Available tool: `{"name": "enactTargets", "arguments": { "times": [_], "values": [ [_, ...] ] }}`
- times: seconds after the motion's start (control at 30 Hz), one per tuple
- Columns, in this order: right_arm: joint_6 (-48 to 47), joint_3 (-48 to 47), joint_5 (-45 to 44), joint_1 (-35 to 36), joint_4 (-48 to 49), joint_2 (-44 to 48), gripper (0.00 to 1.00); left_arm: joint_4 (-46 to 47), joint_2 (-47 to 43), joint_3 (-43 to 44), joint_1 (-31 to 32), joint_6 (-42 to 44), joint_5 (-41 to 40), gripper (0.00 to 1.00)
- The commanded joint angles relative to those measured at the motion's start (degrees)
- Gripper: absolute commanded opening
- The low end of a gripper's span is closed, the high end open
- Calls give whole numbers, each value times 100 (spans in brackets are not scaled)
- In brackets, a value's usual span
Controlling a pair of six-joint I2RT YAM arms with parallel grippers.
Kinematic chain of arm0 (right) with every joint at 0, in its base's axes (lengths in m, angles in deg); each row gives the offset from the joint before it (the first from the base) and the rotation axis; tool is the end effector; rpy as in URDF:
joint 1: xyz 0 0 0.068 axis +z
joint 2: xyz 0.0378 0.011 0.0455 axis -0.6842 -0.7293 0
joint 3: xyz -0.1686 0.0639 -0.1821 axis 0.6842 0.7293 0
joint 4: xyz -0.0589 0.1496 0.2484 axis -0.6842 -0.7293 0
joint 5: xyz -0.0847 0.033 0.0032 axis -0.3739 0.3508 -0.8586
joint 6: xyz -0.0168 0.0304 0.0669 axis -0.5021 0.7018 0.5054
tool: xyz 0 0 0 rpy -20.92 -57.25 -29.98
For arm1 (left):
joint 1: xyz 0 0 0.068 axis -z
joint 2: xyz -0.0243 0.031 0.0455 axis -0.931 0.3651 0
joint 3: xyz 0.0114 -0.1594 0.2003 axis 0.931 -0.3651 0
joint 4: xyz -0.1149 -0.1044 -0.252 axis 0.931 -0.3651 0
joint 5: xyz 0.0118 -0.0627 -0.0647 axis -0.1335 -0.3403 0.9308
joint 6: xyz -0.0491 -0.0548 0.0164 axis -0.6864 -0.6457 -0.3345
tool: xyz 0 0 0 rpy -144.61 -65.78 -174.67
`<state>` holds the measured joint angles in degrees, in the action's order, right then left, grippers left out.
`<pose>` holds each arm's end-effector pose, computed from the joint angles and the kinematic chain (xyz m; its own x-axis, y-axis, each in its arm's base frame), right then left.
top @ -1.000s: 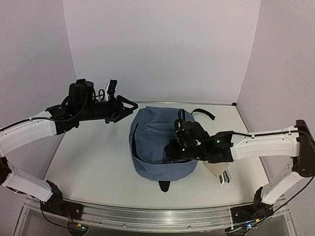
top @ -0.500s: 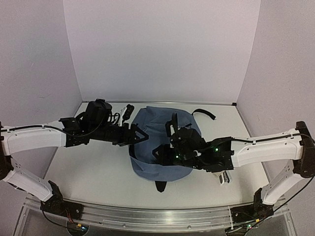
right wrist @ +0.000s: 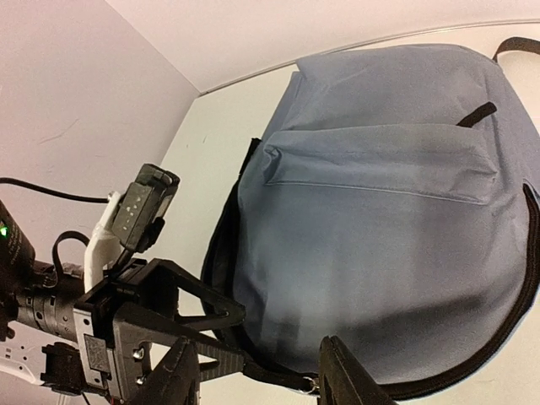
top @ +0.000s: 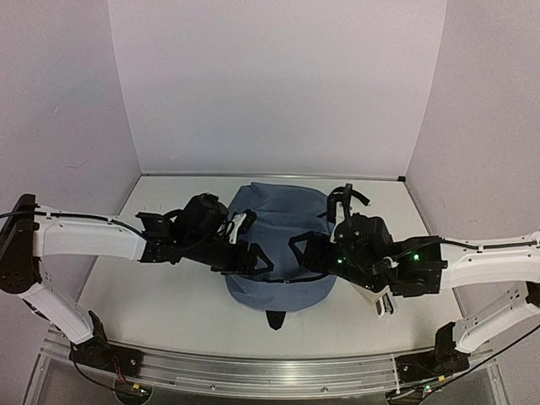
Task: Pack the student bag
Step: Zip the student bag at the center of the board.
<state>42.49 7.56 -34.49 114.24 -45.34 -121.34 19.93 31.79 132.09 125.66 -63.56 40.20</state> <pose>0.1404 0.3273 0.2518 -0.6497 0.2392 -0.7216 -0.3710 0.7288 0.5756 0.1925 -0.3300 0.1842 -0.8529 0.1837 -0.4887 0.4930 0.5914 -0.6381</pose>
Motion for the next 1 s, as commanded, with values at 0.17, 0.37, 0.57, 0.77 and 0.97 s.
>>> {"name": "enactTargets", "arguments": {
  "times": [0.17,0.37,0.57,0.77,0.97],
  "values": [
    [-11,154,-148,7,-238,-186,46,-174,399,472,151,-331,-65,56],
    [-85,211,-214,4,-238,-215,46,-70,430,472,265,-502,9,48],
    [-356,179,-162,4,-238,-350,45,173,418,432,299,-651,104,26],
    [-1561,466,267,4,127,-207,53,106,181,414,299,-682,-123,0],
    [-2715,859,872,4,628,98,68,23,-409,277,297,-625,-401,0]
  ]
}}
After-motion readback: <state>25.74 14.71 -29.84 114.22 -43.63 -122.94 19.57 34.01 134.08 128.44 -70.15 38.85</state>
